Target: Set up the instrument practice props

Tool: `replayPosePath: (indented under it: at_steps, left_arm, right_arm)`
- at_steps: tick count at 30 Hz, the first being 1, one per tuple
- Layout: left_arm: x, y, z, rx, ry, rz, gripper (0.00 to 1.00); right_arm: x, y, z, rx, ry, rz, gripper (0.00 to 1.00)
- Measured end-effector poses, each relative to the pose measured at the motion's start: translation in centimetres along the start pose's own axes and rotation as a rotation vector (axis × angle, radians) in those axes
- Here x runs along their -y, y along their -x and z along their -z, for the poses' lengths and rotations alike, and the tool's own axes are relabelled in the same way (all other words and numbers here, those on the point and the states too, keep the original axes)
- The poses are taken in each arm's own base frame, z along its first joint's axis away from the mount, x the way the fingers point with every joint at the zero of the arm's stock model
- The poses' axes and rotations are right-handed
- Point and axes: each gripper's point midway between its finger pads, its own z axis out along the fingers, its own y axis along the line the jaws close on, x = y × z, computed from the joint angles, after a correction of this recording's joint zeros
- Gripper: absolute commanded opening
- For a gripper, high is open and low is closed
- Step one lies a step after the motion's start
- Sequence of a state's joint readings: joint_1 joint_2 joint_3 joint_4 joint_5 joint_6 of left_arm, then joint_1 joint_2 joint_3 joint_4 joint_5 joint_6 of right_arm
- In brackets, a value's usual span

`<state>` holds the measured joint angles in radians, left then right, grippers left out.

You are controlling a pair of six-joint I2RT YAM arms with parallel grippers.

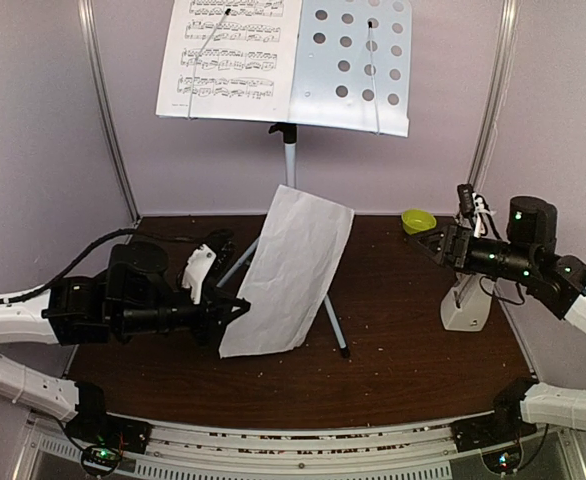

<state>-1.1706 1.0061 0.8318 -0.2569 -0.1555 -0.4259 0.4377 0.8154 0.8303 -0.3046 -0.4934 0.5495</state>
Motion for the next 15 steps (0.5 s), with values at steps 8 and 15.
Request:
replayPosePath:
  at_steps: [8,15]
  left_arm:
    - [0.5,-0.4,-0.9,-0.006,0.009,0.044,0.00]
    - [3.2,0.5,-6.3,-0.012,-0.029,0.016,0.00]
  right_arm:
    - [-1.0,-1.4,-1.6,-0.052,0.046,-0.028,0.85]
    - [-1.2,-2.1,-1.8,-0.065,0.070,-0.062,0.84]
